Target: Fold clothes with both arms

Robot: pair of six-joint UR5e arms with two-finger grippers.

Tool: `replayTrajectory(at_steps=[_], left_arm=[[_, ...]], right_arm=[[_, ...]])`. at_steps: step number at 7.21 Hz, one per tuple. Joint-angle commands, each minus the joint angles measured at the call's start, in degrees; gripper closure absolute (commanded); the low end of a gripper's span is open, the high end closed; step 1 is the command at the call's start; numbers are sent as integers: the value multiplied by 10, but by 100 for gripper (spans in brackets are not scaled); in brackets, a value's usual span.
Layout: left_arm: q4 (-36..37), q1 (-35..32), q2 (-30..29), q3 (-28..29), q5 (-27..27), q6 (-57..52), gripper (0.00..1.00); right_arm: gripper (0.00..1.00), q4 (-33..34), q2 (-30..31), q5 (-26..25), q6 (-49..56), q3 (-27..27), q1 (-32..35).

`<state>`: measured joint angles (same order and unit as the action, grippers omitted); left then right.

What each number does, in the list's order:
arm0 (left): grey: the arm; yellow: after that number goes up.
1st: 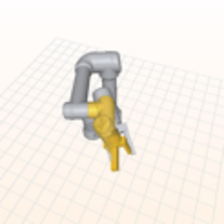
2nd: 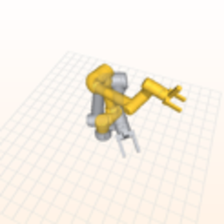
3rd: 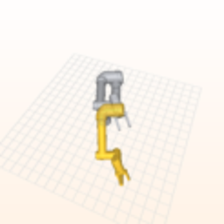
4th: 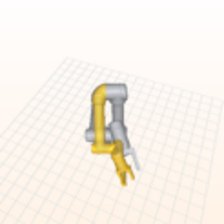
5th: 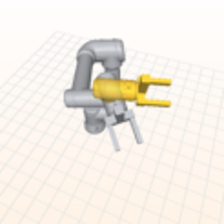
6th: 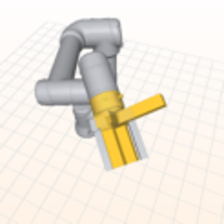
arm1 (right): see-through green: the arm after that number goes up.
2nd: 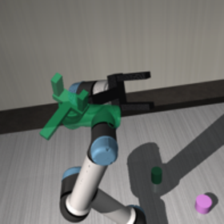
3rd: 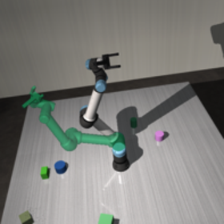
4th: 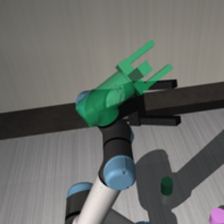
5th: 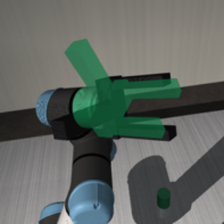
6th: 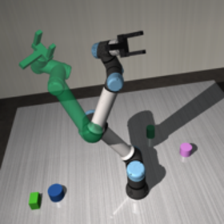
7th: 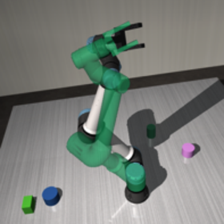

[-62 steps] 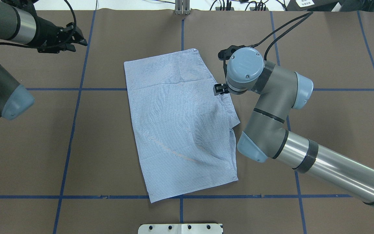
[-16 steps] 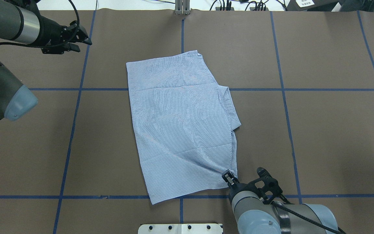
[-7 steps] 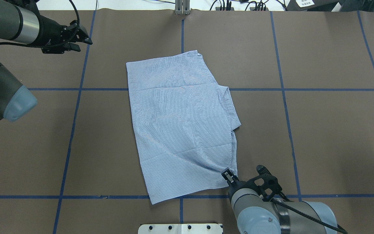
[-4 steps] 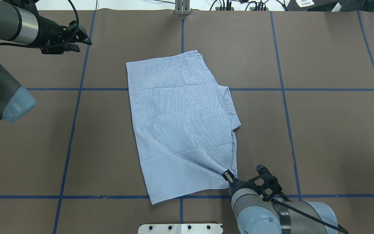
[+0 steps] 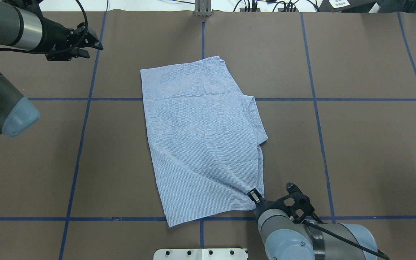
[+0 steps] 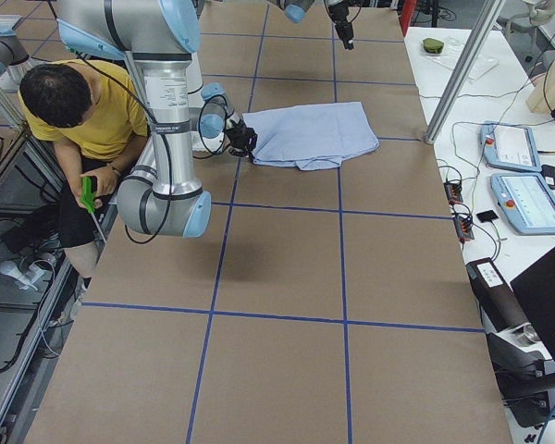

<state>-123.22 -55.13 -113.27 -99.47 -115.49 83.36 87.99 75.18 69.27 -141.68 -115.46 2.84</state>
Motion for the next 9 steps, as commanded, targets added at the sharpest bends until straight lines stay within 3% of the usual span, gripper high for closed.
replayTrajectory(at_steps=[1, 2, 4, 6, 7, 9], left_arm=[[0, 49, 20, -55, 4, 82, 46], [-1, 97, 40, -92, 10, 144, 45], [0, 261, 92, -160, 131, 262, 43], [0, 392, 125, -174, 208, 335, 43], [0, 434, 125, -167, 224, 351, 43], [0, 455, 123, -158, 224, 360, 43]], right_arm=[[100, 16, 9, 0, -3, -20, -13], [100, 45, 9, 0, -6, -43, -29], [100, 84, 5, -6, -9, -55, -70], [100, 101, -1, -7, -18, -50, -83], [100, 102, -5, -7, -18, -50, -84], [100, 102, -29, -7, -18, -39, -68]])
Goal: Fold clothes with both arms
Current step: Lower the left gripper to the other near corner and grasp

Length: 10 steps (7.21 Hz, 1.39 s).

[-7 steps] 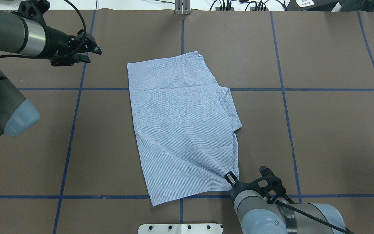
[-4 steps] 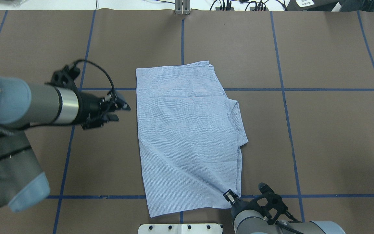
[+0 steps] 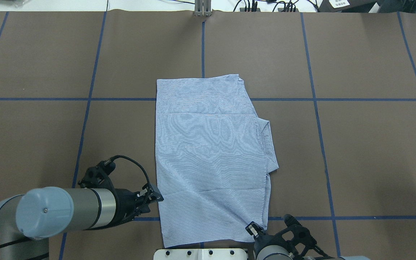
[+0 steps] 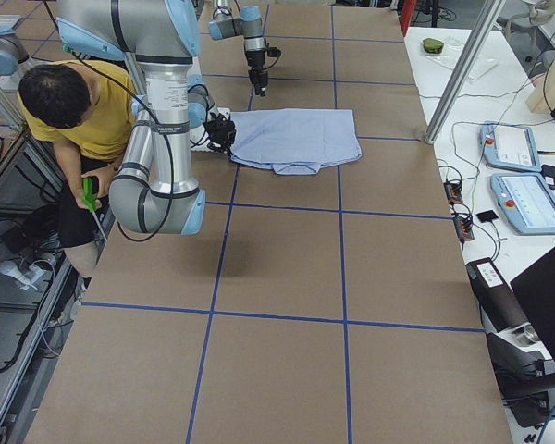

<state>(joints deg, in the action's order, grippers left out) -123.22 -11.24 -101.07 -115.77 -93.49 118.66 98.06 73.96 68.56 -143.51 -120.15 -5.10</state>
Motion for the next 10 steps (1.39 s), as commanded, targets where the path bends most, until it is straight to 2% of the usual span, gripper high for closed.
replayTrajectory(at_steps=[1, 10], left_arm=[[0, 18, 2, 9, 4, 7, 43], [-2, 69, -27, 54, 5, 7, 45]], right_arm=[[100, 1, -18, 1, 0, 9, 17], [100, 0, -22, 3, 0, 16, 32]])
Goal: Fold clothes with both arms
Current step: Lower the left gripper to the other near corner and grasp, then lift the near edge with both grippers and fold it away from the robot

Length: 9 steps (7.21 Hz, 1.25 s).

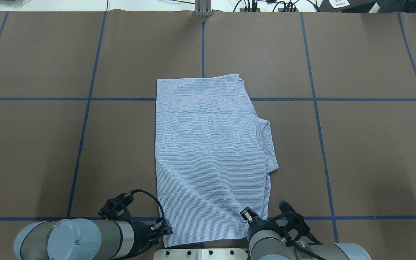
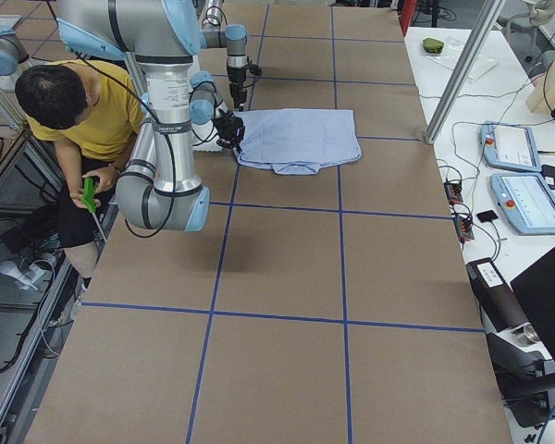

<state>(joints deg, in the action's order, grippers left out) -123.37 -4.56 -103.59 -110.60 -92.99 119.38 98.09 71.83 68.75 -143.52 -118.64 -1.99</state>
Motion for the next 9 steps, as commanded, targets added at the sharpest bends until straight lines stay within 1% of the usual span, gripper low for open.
replayTrajectory(at_steps=[1, 4, 5, 6, 7, 9], left_arm=[[0, 3, -6, 6, 0, 0, 45], [0, 4, -9, 11, 0, 0, 53], [0, 4, -9, 12, 1, 1, 63], [0, 4, -10, 14, 8, 1, 83], [0, 4, -12, 14, 8, 1, 100], [-1, -4, -12, -7, 7, 3, 100]], right_arm=[[100, 0, 0, 1, 0, 1, 1], [100, 0, 0, 1, 0, 0, 1], [100, 0, 0, 1, 0, 0, 1], [100, 0, 0, 1, 0, 0, 1], [100, 0, 0, 1, 0, 1, 1], [100, 0, 0, 2, 0, -5, 4]])
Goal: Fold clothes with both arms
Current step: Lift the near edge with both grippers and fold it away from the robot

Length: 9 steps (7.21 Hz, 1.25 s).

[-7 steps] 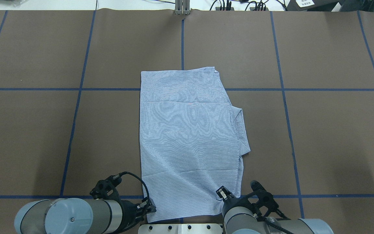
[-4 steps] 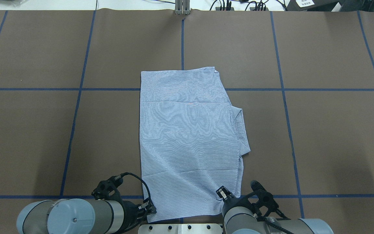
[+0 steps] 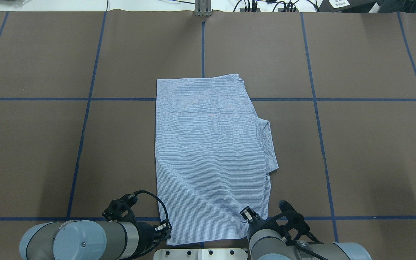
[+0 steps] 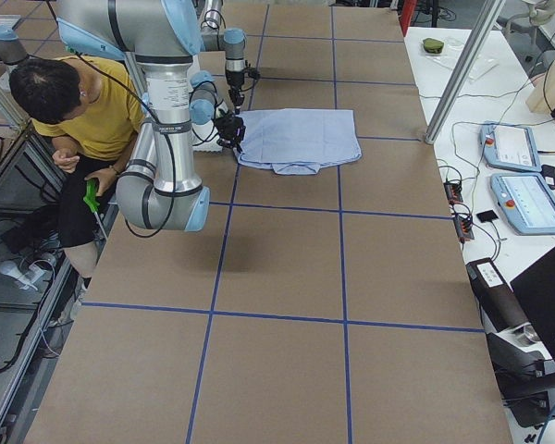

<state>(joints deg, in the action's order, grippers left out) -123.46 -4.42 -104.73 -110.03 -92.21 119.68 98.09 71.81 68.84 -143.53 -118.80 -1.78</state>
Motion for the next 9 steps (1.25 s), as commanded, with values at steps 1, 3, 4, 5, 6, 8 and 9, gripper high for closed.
replayTrajectory(at_steps=[1, 3, 4, 5, 6, 8, 9], left_arm=[[2, -15, 6, -51, -6, -3, 100], [34, -49, 20, -120, -30, -4, 100], [37, -85, 20, -134, -62, -4, 100], [37, -114, 22, -135, -79, -4, 100], [37, -138, 18, -133, -82, -4, 100], [40, -160, 28, -163, -132, 2, 100], [70, -160, 26, -190, -133, 2, 100]], right_arm=[[100, 0, 0, 1, 0, -13, 6], [100, 28, 7, 0, 0, -65, 19], [100, 53, 2, 1, 0, -88, 23], [100, 75, 5, 2, 0, -124, 37], [100, 105, -10, 10, 0, -136, 65], [100, 184, -35, 81, 0, -170, 103], [100, 203, -48, 83, 0, -173, 89]])
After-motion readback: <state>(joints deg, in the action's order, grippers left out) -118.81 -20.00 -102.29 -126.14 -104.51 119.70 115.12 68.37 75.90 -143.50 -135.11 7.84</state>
